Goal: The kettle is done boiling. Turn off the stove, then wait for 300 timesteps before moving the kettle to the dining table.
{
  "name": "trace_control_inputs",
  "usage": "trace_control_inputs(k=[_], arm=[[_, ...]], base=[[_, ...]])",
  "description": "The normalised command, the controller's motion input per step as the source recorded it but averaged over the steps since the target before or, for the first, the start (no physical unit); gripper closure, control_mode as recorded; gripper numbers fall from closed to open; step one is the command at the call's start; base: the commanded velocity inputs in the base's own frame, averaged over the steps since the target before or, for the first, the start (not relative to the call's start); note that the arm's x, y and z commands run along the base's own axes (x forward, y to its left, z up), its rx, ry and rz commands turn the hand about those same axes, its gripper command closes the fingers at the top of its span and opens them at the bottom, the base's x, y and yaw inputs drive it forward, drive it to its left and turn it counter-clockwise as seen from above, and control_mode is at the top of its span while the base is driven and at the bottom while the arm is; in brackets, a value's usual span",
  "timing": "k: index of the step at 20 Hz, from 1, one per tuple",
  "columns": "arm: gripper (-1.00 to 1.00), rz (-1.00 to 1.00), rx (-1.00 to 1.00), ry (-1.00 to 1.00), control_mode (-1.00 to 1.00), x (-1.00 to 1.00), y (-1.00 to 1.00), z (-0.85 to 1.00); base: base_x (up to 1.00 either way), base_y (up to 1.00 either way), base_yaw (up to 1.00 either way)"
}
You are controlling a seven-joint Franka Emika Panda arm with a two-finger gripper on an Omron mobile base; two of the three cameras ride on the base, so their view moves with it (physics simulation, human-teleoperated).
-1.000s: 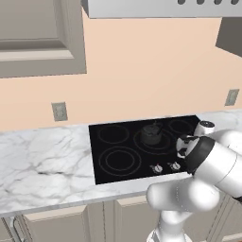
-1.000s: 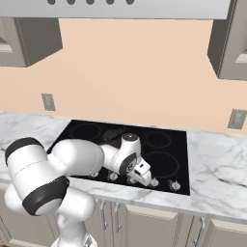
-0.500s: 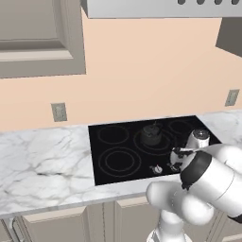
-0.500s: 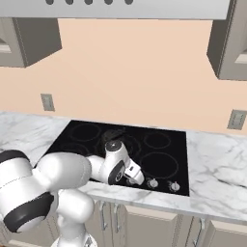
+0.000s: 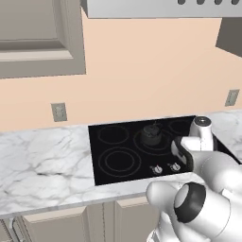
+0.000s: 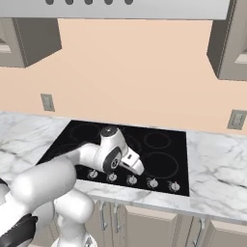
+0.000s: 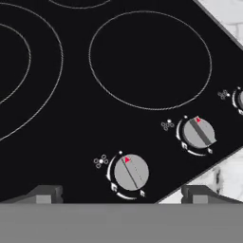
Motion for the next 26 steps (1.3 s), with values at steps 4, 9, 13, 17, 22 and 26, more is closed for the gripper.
trace_control_inputs(k=[4,9,13,17,22,26], arm=[[-1.0,-0.01,0.0,0.14,-1.0,0.0,0.0,0.6],[-1.0,0.0,0.0,0.17,-1.0,0.01,0.01,0.54],[-1.0,0.0,0.0,0.15,-1.0,0.06,0.03,0.46],[-1.0,0.0,0.03,0.11,-1.0,0.03,0.07,0.28],[-1.0,0.0,0.09,0.09,-1.0,0.12,0.08,0.03],[-1.0,0.02,0.16,0.0,-1.0,0.0,0.01,0.0]], base=[[0.0,0.0,0.0],[0.0,0.0,0.0],[0.0,0.0,0.0],[0.0,0.0,0.0],[0.0,0.0,0.0],[0.0,0.0,0.0]])
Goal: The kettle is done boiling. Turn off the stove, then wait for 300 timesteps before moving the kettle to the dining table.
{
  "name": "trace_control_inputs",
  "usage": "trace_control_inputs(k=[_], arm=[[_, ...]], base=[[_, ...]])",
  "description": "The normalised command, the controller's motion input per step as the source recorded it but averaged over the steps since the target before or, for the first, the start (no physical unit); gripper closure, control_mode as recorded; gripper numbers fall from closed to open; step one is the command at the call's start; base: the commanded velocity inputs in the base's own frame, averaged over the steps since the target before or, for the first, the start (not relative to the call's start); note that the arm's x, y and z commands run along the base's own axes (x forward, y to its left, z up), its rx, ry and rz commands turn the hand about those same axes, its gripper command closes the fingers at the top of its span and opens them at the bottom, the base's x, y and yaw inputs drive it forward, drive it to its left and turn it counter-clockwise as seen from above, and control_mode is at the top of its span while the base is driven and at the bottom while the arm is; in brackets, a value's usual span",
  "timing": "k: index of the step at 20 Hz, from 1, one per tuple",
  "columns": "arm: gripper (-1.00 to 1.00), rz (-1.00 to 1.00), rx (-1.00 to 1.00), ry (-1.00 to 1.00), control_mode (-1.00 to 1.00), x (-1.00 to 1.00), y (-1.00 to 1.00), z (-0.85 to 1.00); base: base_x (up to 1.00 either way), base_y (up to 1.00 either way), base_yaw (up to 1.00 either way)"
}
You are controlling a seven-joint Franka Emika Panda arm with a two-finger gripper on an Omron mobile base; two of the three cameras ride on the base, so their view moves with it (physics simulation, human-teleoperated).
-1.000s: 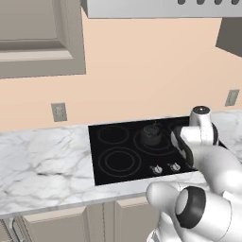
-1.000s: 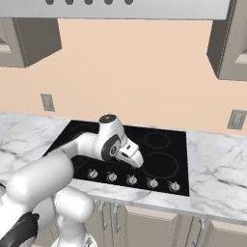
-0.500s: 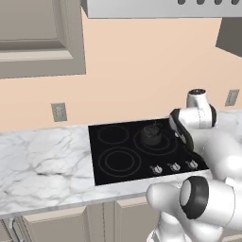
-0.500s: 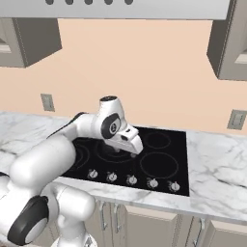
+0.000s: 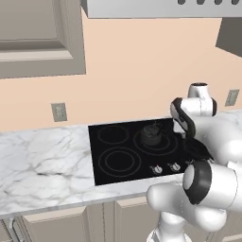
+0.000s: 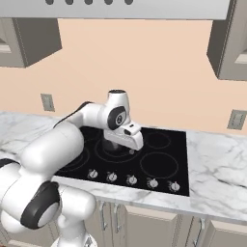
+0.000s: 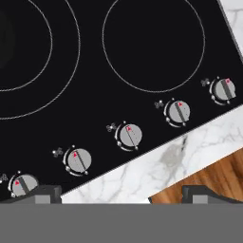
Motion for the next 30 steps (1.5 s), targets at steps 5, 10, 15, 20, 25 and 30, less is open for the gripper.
trace_control_inputs(k=[5,10,15,20,25,30], arm=[[-1.0,0.0,0.18,0.0,-1.0,0.1,0.08,0.0],[-1.0,-0.03,0.1,-0.02,-1.0,0.25,0.17,-0.01],[-1.0,-0.03,0.0,-0.08,-1.0,0.3,0.18,-0.11],[-1.0,-0.03,0.02,-0.08,-1.0,0.3,0.15,-0.08],[-1.0,-0.01,0.06,-0.08,-1.0,0.31,0.16,-0.1],[-1.0,0.0,0.04,-0.09,-1.0,0.33,0.18,-0.14]], base=[[0.0,0.0,0.0],[0.0,0.0,0.0],[0.0,0.0,0.0],[0.0,0.0,0.0],[0.0,0.0,0.0],[0.0,0.0,0.0]])
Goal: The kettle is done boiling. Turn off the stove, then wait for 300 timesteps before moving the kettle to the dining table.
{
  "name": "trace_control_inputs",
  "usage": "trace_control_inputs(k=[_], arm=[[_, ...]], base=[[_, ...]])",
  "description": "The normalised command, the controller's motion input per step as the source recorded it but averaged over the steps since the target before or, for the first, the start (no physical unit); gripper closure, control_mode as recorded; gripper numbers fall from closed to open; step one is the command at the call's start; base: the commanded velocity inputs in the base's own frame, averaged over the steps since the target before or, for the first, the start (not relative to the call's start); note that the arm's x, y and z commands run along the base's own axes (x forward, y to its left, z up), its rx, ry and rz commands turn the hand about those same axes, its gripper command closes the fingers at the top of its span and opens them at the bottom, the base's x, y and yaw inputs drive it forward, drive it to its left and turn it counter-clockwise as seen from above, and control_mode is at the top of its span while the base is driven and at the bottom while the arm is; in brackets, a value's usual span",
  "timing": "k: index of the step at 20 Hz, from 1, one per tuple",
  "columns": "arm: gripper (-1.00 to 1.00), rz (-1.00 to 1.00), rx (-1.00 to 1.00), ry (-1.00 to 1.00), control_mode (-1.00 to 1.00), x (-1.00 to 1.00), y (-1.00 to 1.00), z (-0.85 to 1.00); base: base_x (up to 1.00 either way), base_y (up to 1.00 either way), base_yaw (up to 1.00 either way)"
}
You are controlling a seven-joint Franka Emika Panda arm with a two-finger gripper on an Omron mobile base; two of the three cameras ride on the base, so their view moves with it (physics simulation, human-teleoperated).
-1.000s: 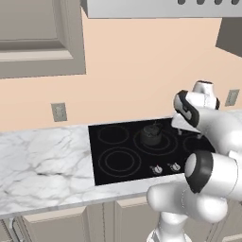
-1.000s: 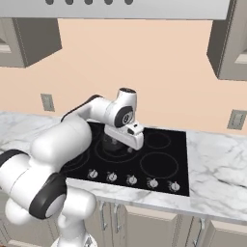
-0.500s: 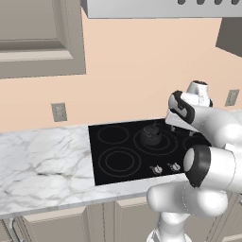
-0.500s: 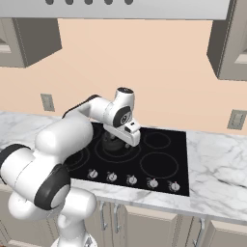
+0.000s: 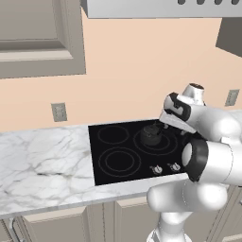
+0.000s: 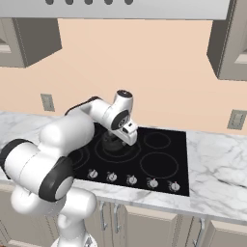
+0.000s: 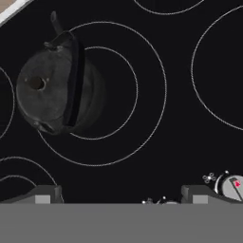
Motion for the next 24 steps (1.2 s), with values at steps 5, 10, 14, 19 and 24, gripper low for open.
trace_control_inputs(k=[5,10,14,19,24], arm=[[-1.0,0.0,0.06,-0.05,-1.0,0.32,0.09,-0.2],[-1.0,0.0,0.06,-0.04,-1.0,0.34,0.07,-0.2],[-1.0,0.0,0.09,-0.02,-1.0,0.38,0.03,-0.08],[-1.0,0.0,0.1,0.0,-1.0,0.39,0.0,-0.09],[-1.0,0.0,0.09,0.0,-1.0,0.35,0.01,-0.13]], base=[[0.0,0.0,0.0],[0.0,0.0,0.0],[0.0,0.0,0.0],[0.0,0.0,0.0],[0.0,0.0,0.0]])
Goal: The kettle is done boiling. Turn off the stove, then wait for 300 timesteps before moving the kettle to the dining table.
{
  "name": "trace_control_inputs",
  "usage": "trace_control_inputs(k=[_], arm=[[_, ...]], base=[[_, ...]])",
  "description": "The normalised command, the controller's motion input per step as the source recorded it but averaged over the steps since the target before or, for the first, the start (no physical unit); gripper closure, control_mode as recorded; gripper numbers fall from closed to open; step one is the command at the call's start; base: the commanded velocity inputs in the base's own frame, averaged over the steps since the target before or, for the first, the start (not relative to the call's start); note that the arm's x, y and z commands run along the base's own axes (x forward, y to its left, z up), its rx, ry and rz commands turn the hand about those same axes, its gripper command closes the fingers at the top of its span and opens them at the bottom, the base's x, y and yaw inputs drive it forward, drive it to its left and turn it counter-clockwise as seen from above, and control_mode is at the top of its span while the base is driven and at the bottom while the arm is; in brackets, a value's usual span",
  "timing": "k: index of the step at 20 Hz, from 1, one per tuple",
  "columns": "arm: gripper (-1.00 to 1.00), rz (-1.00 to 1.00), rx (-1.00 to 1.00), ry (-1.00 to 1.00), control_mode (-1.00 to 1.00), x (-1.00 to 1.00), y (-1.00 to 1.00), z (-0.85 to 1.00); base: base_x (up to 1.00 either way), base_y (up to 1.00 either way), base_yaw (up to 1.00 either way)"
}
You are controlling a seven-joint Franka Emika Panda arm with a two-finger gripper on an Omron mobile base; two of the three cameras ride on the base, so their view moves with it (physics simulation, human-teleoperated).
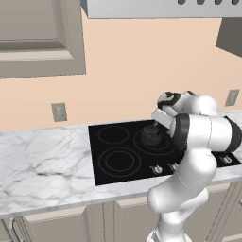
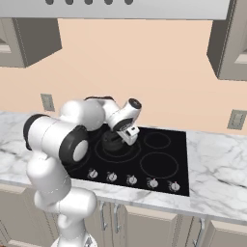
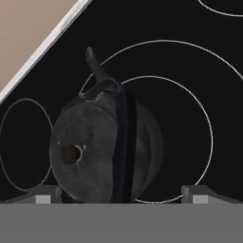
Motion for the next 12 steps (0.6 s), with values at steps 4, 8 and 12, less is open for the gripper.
trace_control_inputs(k=[4,8,12], arm=[[-1.0,0.0,0.07,0.0,-1.0,0.27,0.0,-0.19],[-1.0,0.0,0.06,0.0,-1.0,0.23,0.0,-0.2],[-1.0,0.0,0.04,0.0,-1.0,0.21,0.01,-0.18]], base=[[0.0,0.0,0.0],[0.0,0.0,0.0],[0.0,0.0,0.0]])
